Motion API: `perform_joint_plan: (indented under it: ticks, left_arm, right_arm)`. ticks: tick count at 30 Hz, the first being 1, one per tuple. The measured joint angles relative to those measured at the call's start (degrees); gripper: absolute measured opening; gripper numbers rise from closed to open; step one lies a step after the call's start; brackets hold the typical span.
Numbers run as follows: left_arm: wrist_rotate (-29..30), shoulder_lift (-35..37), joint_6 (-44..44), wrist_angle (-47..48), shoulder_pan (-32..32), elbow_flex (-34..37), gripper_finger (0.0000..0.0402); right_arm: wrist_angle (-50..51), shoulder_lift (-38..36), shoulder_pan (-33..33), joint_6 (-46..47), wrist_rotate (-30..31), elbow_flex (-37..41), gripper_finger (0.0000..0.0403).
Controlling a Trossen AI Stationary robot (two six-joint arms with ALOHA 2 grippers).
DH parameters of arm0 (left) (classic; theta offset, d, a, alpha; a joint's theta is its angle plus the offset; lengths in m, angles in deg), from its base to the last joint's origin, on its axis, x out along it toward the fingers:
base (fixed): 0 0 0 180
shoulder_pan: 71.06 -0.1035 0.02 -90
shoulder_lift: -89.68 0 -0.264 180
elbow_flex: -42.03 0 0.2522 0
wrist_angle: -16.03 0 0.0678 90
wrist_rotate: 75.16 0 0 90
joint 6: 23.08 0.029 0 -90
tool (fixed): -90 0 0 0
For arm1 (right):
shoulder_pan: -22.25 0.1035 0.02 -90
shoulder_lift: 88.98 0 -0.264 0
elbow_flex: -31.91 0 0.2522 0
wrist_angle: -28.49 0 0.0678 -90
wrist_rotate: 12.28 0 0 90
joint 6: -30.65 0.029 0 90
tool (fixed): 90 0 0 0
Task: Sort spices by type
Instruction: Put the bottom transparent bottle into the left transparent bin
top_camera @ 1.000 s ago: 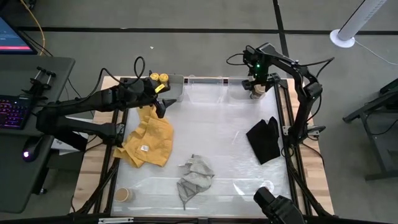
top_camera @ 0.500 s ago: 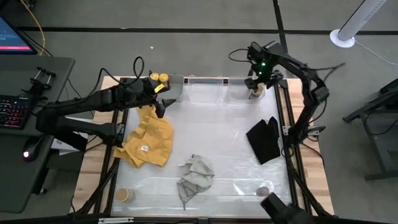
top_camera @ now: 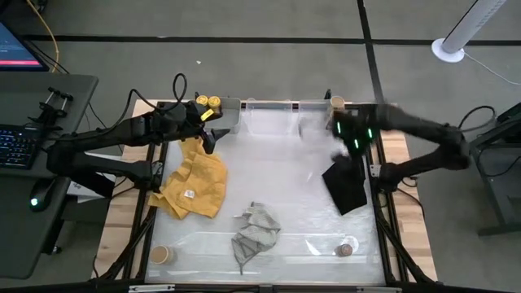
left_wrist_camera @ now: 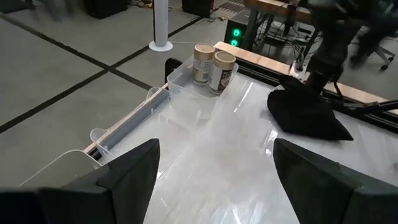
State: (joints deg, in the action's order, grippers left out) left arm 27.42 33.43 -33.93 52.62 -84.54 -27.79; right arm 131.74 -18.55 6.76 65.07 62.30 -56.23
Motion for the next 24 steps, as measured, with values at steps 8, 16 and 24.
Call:
perform_joint_plan:
  ticks: [8,16,24]
  left_arm:
    - [0.0,0.0,0.0,0.0,0.0,0.0,0.0300]
    - [0.2,0.0,0.0,0.0,0.0,0.0,0.0300]
    - [0.2,0.0,0.0,0.0,0.0,0.0,0.0300]
  right_arm:
    - [-21.1,-10.0,42.1,41.7,-4.8,21.5,0.0321]
    - [-38.1,2.8,57.2,56.2,1.8,20.9,0.0321]
    - [-36.2,18.6,59.6,46.2,1.4,13.4,0.0321]
